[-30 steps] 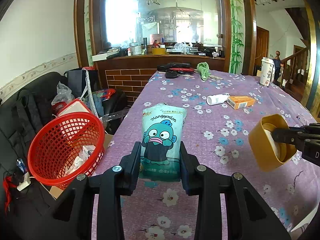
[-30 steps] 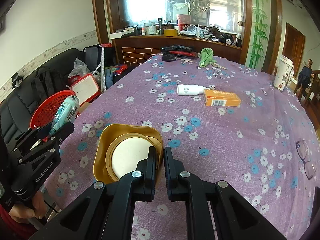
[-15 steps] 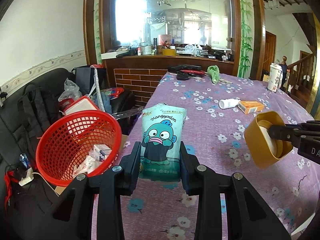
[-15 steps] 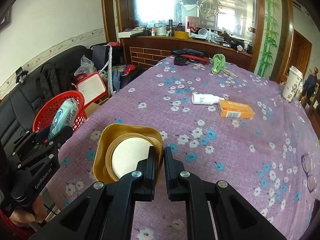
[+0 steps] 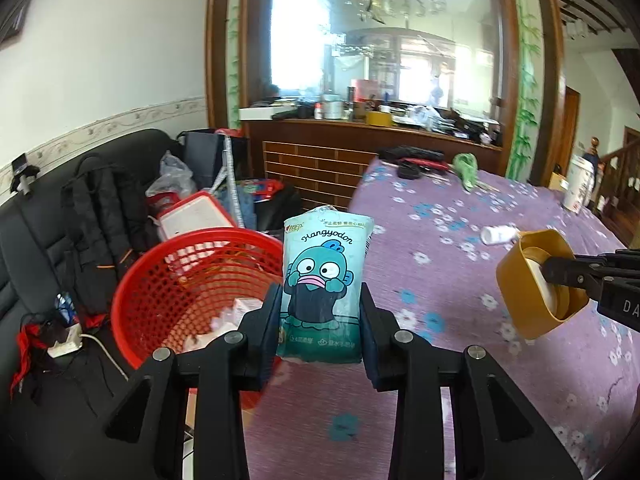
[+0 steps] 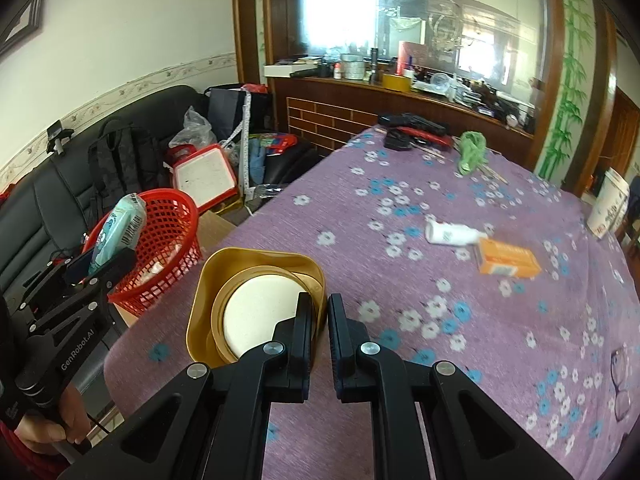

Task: Collect trash
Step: 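Carry the tissue pack and yellow container in both tools over the red basket, then open both tools to drop the tissue pack and container into the basket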

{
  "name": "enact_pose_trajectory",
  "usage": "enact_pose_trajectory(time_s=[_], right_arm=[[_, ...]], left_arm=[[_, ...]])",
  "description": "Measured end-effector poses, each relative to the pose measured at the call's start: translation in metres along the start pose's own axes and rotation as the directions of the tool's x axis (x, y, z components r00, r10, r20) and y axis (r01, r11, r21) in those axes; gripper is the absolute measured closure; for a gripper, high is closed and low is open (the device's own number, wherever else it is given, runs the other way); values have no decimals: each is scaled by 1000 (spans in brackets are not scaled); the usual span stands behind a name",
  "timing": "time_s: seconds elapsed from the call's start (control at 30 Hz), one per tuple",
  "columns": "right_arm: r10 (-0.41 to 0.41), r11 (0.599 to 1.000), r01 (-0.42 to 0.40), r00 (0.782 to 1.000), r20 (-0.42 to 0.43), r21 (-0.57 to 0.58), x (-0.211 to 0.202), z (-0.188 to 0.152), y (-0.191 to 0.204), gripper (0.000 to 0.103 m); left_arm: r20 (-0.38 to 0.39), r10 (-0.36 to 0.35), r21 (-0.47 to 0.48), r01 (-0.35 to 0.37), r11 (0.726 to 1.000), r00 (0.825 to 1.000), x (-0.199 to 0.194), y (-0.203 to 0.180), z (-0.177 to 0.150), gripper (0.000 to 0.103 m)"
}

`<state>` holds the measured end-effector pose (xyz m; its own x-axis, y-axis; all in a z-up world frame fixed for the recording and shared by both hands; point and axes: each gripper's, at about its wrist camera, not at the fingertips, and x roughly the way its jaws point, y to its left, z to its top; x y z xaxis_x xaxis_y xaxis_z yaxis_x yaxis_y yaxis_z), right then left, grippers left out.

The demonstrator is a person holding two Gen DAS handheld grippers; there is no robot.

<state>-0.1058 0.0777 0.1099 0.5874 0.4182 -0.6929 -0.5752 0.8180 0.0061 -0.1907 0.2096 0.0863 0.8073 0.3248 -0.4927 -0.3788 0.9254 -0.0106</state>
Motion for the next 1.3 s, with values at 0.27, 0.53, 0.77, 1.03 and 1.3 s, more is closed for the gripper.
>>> enact_pose_trajectory(time_s=[0.27, 0.53, 0.77, 1.03, 1.3], right_arm=[[57, 998, -57, 998, -10, -39, 16, 26, 33, 94], [112, 990, -115, 993, -41, -81, 44, 48, 73, 94], [135, 982, -141, 989, -59, -124, 72, 69, 113, 94], [154, 978, -165, 984, -89, -130, 111, 88, 145, 90], [174, 981, -180, 982, -76, -69, 108, 88, 124, 68]], left_arm=[[9, 81, -93, -80, 992, 997, 0, 60, 8, 69], [-32, 96, -156, -100, 983, 995, 11, 100, 3, 68], [-57, 85, -180, -94, 979, 995, 26, 117, 1, 67], [-54, 99, -202, -107, 974, 994, 32, 130, 4, 65], [-34, 80, -201, -85, 976, 996, 32, 132, 6, 47]])
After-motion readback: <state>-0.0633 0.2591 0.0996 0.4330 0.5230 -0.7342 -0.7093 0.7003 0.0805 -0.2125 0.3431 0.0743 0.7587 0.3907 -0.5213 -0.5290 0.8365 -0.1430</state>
